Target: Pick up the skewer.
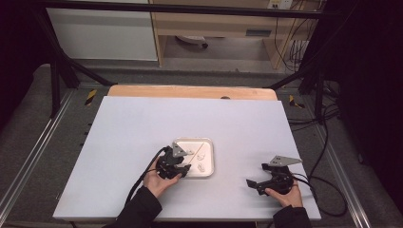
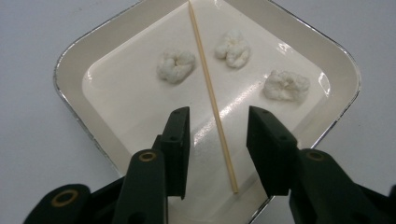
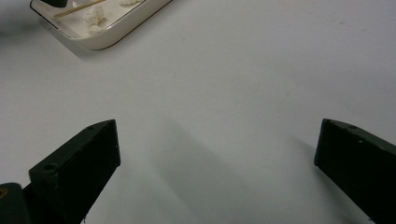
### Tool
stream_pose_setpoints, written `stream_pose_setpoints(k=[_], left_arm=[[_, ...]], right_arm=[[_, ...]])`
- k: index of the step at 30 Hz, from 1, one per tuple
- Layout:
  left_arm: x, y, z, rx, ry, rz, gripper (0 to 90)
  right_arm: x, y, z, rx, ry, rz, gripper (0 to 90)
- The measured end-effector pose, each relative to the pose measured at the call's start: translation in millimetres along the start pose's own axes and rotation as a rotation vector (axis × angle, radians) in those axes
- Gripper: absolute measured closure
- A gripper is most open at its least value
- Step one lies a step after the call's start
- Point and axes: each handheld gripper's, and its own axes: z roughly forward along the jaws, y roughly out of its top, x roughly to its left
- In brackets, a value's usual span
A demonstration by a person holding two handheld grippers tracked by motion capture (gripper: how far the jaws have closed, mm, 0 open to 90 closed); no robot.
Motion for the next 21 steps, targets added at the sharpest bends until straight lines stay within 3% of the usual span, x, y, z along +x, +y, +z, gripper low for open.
stream_pose_setpoints(k=[14,21], left_arm=[[-8.0,-2.1,8.2,0.003,0.036,-0.007,81.2],[-11.7,-2.2,9.8,-0.001,0.049,-0.022,84.6]], right_arm=[[0.2,0.1,-0.3,0.0,0.002,0.004,0.8],[0.1,0.1,0.1,0.0,0.001,0.001,0.8]])
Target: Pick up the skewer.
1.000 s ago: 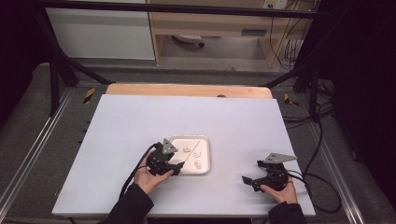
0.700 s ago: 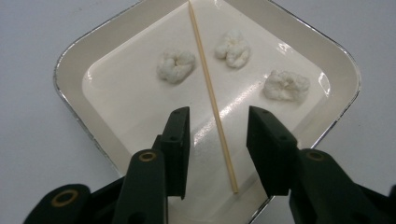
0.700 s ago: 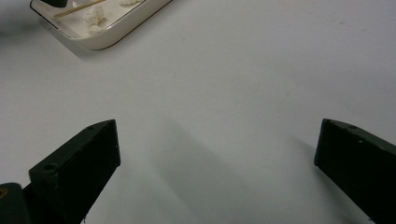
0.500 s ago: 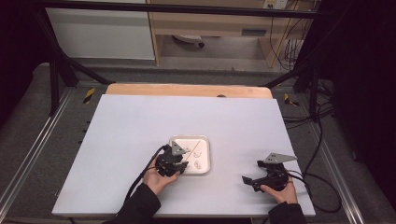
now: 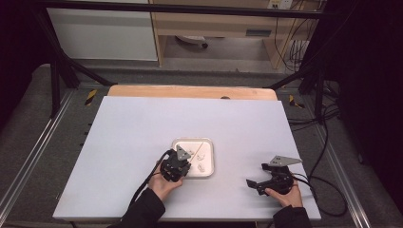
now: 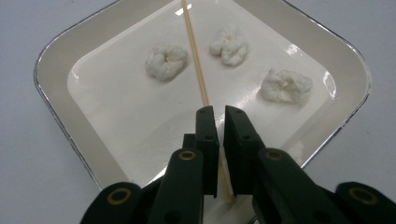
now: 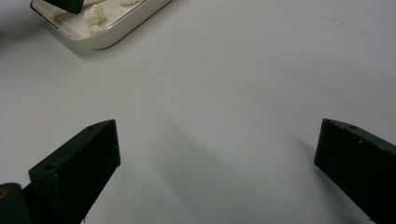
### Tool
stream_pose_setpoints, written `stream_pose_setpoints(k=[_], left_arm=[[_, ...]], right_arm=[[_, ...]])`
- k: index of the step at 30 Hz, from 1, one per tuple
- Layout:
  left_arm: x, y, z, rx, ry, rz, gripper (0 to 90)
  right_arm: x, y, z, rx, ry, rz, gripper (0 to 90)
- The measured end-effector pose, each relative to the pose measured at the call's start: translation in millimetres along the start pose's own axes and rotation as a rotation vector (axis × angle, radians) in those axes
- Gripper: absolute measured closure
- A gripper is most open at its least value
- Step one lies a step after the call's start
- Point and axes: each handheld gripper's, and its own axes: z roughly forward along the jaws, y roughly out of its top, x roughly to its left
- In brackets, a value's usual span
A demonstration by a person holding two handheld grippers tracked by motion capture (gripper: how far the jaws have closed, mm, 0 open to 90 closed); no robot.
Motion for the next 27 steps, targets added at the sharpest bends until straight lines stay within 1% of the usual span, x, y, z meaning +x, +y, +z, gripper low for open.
stream_pose_setpoints(k=[4,7,10,11,15,16,22,27], left_arm=[[-0.5,-0.3,0.2,-0.003,0.007,-0.02,87.7],[-0.7,-1.0,0.1,-0.008,0.01,-0.031,87.8],[-0.3,-2.2,0.1,-0.019,0.007,-0.039,88.4],[0.3,-2.8,0.1,-0.025,0.003,-0.047,88.4],[3.0,-4.9,-0.5,-0.047,-0.003,-0.051,88.6],[3.8,-4.9,-1.5,-0.048,-0.006,-0.048,88.6],[5.1,-4.4,-8.6,-0.09,-0.013,-0.052,88.7],[8.6,-4.9,-15.1,-0.103,-0.019,-0.053,88.7]], right_arm=[[0.2,0.0,-0.3,0.0,0.001,0.003,0.8],[-0.1,-0.1,-0.1,0.0,0.0,-0.003,0.8],[-0.2,-0.1,-0.1,0.001,0.001,-0.004,0.8],[-0.2,-0.1,-0.1,0.001,0.001,-0.004,0.8],[0.1,-0.1,0.3,0.0,0.002,-0.003,0.8],[-0.1,-0.1,0.3,-0.001,0.002,-0.005,0.8],[0.0,-0.1,0.4,-0.001,0.003,-0.005,0.8],[-0.2,0.0,0.3,-0.002,0.001,-0.01,0.8]])
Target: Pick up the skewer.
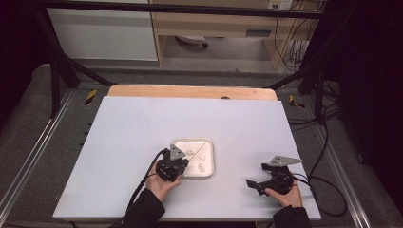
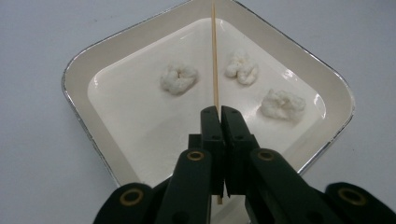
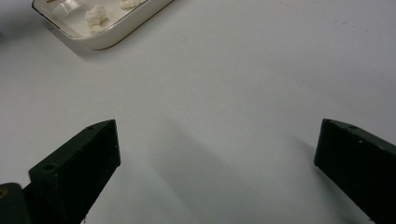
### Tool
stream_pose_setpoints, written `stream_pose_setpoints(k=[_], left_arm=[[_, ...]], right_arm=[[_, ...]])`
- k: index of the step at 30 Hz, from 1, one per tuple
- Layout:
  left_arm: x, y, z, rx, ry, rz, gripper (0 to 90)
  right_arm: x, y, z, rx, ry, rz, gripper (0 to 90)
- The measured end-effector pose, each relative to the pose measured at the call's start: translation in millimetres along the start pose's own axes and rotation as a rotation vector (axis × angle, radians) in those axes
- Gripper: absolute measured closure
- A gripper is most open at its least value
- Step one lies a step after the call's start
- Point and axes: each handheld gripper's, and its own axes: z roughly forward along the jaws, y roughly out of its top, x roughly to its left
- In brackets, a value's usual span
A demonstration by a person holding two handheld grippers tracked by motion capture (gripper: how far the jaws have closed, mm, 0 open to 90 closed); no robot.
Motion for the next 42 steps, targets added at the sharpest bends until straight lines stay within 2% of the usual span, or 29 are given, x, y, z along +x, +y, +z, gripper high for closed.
stream_pose_setpoints(k=[4,9,15,17,19,22,24,29,42], left_arm=[[4.2,0.1,-6.5,-0.004,-0.015,0.002,88.6],[9.4,0.3,-15.0,-0.01,-0.041,0.01,88.6],[12.1,0.5,-23.3,-0.004,-0.074,0.045,88.6],[13.1,0.6,-25.4,-0.004,-0.083,0.053,88.6],[14.1,0.8,-27.3,-0.003,-0.091,0.06,88.6],[14.7,1.0,-29.7,-0.001,-0.1,0.078,88.6],[15.2,1.0,-31.4,0.005,-0.105,0.089,88.6],[15.6,2.0,-34.6,0.005,-0.119,0.102,88.6],[8.7,10.4,-36.3,0.021,-0.158,0.156,88.6]], right_arm=[[0.8,0.6,-0.5,-0.001,0.001,0.004,0.8],[3.3,3.2,-0.1,-0.007,-0.002,-0.017,0.6],[10.4,10.2,0.5,-0.008,-0.026,-0.046,0.6],[15.7,14.4,2.0,-0.005,-0.035,-0.087,0.6],[17.6,15.9,2.5,-0.001,-0.039,-0.096,0.6],[25.3,21.5,4.9,0.012,-0.051,-0.146,0.6],[28.1,23.0,5.3,0.015,-0.056,-0.156,0.7],[39.9,31.3,6.5,0.016,-0.071,-0.227,1.0],[66.4,51.6,15.4,0.051,-0.111,-0.41,3.3]])
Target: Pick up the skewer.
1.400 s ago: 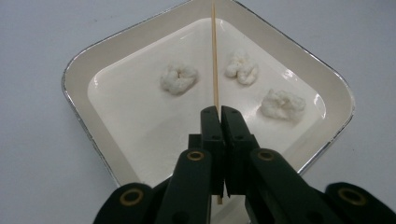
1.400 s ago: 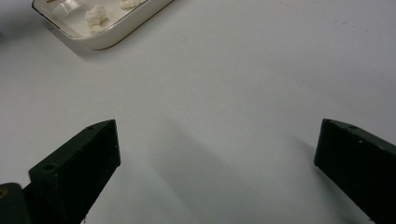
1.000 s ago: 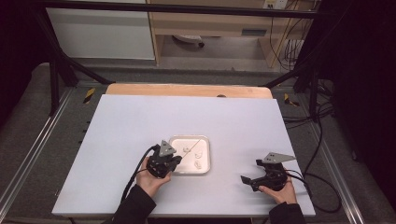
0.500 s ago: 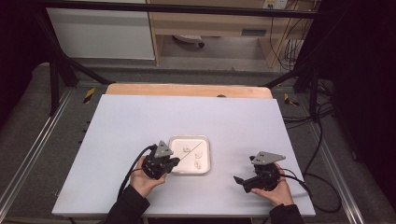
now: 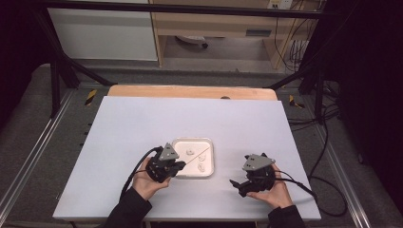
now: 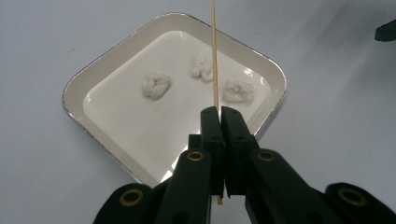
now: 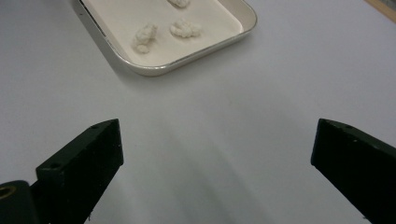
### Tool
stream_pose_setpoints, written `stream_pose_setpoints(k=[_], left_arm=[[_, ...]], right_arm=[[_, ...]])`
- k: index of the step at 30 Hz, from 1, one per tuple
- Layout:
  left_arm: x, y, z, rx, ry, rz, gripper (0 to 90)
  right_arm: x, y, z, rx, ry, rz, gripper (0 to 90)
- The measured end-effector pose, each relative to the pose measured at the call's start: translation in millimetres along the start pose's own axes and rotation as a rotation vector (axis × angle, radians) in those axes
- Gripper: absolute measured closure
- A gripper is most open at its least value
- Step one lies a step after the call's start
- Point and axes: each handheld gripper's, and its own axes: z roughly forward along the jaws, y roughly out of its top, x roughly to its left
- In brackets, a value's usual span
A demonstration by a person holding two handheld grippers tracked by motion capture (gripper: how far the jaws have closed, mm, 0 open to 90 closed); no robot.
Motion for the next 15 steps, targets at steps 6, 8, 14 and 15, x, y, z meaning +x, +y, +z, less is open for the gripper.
stream_pose_setpoints(k=[6,8,14,15], left_arm=[[-4.4,6.1,4.7,0.013,-0.023,0.022,88.6],[-5.0,7.3,5.6,0.016,-0.029,0.024,88.6],[-10.6,14.7,10.4,0.032,-0.047,0.05,88.6],[-12.3,16.4,11.4,0.036,-0.053,0.054,88.6]], right_arm=[[6.2,10.0,4.3,0.008,-0.012,-0.08,4.7],[7.6,12.6,5.0,0.013,-0.019,-0.112,5.3],[12.6,20.6,5.3,0.025,-0.038,-0.188,7.1],[12.6,20.6,5.3,0.025,-0.038,-0.188,7.1]])
